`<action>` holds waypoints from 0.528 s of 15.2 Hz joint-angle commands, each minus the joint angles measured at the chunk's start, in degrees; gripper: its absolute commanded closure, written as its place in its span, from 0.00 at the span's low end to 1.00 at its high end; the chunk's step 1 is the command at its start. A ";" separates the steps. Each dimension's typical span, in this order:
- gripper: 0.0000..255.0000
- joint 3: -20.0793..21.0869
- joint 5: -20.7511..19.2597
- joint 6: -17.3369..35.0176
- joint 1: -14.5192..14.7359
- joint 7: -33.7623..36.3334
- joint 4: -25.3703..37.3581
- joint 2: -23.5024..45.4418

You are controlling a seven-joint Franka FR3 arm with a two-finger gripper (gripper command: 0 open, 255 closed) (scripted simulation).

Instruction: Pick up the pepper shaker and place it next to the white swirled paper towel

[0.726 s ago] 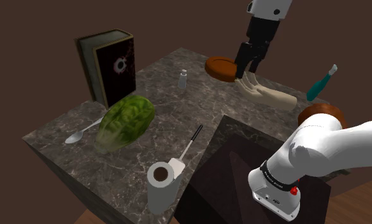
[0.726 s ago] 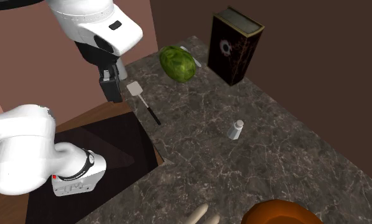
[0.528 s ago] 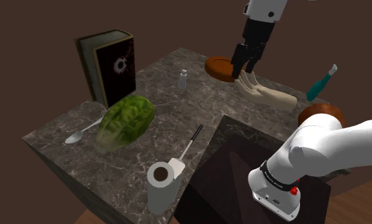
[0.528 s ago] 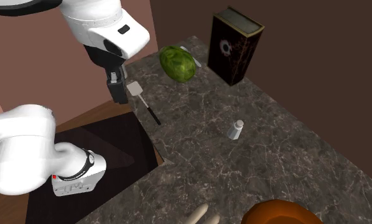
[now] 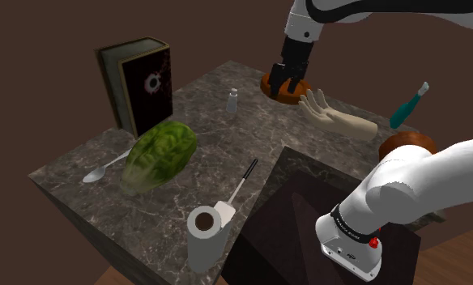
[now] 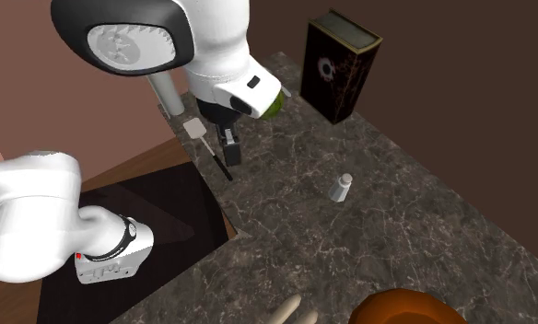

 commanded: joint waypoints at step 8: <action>0.00 -1.82 -0.86 13.85 -1.32 -2.53 5.89 16.63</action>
